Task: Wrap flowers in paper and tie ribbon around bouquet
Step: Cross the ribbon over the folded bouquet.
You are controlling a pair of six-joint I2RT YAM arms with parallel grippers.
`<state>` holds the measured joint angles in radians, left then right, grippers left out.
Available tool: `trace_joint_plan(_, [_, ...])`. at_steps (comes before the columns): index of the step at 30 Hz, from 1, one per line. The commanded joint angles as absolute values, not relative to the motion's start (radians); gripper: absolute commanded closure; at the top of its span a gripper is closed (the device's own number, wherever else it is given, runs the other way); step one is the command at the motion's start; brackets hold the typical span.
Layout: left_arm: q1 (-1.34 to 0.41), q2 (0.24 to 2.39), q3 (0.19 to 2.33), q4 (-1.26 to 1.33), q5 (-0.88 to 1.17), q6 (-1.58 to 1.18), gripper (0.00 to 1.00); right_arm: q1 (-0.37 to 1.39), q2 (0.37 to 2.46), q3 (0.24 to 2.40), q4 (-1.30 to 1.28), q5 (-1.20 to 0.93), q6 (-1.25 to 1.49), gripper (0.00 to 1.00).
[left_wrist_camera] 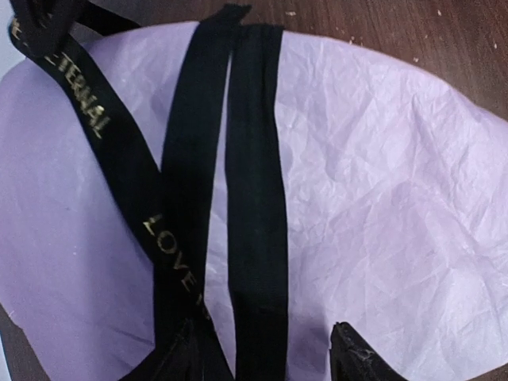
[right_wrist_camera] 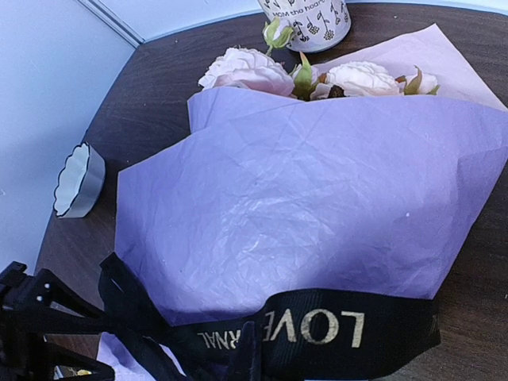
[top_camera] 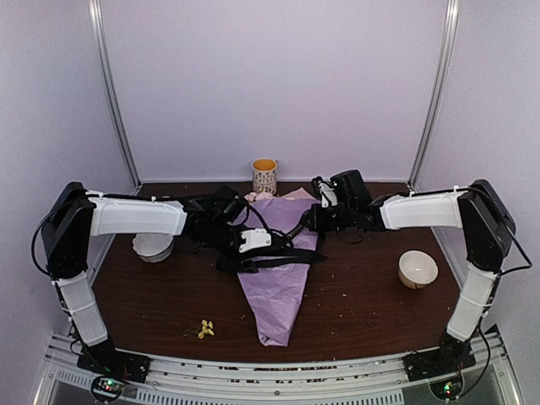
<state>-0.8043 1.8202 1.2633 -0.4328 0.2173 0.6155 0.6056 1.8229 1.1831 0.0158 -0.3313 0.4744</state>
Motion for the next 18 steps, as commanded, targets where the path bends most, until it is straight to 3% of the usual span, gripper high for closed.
trace_joint_plan(1, [-0.818,1.88,1.278,-0.407,0.148,0.669,0.41,0.611,1.772,1.16,0.004,-0.311,0.467,1.0])
trace_joint_plan(7, [-0.824,1.924,1.302,-0.395,0.142,0.684,0.45,0.611,1.751,1.13,0.013,-0.313,0.472,1.0])
trace_joint_plan(18, [-0.833,1.923,1.284,-0.332,0.075,0.645,0.99,0.61,1.749,1.127,0.007,-0.33,0.478,1.0])
